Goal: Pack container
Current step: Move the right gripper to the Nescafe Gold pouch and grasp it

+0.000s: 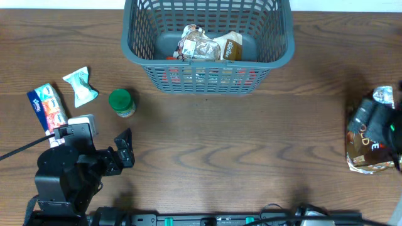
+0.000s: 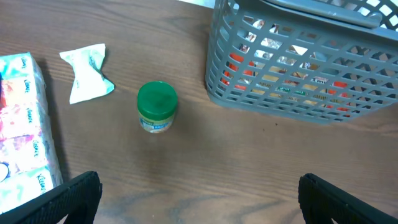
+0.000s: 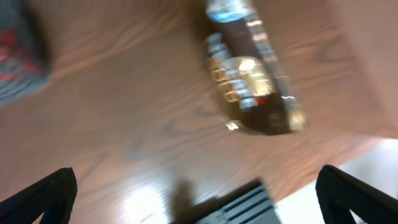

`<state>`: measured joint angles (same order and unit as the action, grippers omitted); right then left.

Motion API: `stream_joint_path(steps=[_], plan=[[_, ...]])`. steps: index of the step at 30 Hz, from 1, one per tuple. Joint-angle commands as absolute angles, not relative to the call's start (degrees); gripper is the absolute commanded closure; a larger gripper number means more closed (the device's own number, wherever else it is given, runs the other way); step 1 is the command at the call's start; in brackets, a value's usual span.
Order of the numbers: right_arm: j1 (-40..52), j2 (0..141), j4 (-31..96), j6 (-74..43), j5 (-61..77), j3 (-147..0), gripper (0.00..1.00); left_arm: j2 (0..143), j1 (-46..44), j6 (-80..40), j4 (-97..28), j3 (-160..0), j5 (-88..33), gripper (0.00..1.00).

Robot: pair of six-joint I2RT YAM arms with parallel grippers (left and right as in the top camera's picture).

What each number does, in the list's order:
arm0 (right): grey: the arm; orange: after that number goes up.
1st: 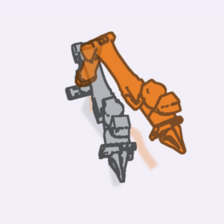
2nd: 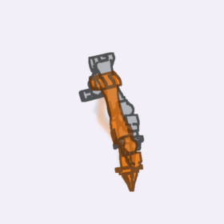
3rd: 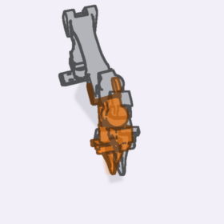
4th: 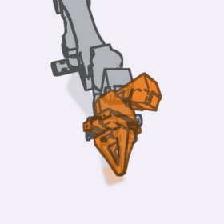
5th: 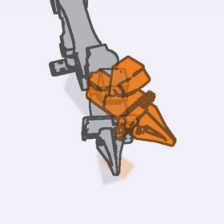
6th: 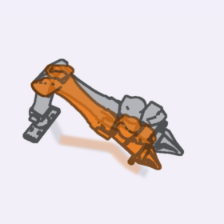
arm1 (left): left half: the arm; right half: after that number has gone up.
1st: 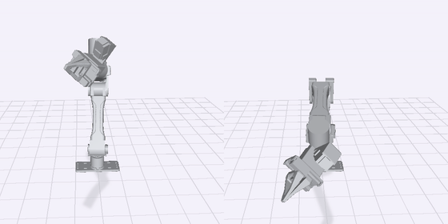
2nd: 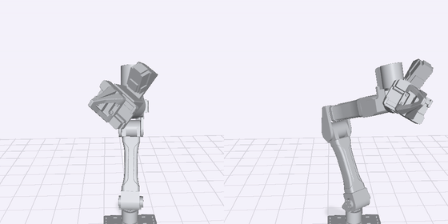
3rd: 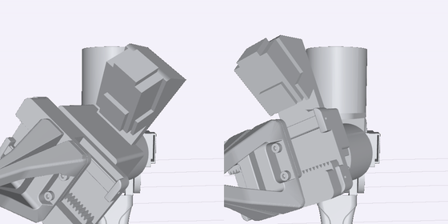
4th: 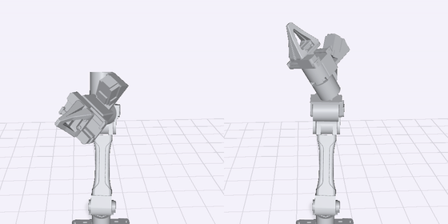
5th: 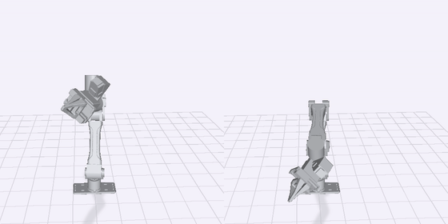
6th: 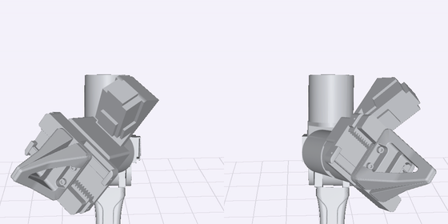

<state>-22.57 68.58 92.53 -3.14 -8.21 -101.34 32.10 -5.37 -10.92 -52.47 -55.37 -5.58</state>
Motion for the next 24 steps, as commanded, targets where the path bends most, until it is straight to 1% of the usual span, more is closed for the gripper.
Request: stream_joint_path(steps=[1,3,5,8,13,24], plan=[[-29.5,70.6,88.9,5.8,-5.1,-97.2,0.01,32.1,-5.5,-11.0,-52.1,-56.2,-4.8,0.02],[-33.7,72.9,86.5,11.8,3.1,-95.8,0.01,32.1,-5.5,-11.0,-51.7,-56.2,-4.8,0.02],[-36.7,76.1,84.2,15.8,6.1,-94.8,0.01,32.1,-5.5,-11.0,-51.1,-56.2,-4.8,0.01],[-38.9,82.3,81.7,18.1,5.8,-94.7,0.02,32.1,-5.5,-11.0,-50.7,-56.2,-4.8,0.02],[-39.1,90.8,79.9,20.0,3.8,-94.8,0.01,32.1,-5.5,-11.0,-50.7,-56.2,-4.8,0.01],[-39.2,101.7,74.4,23.5,1.7,-94.7,0.01,32.1,-5.5,-11.0,-50.6,-56.2,-3.4,0.02]])
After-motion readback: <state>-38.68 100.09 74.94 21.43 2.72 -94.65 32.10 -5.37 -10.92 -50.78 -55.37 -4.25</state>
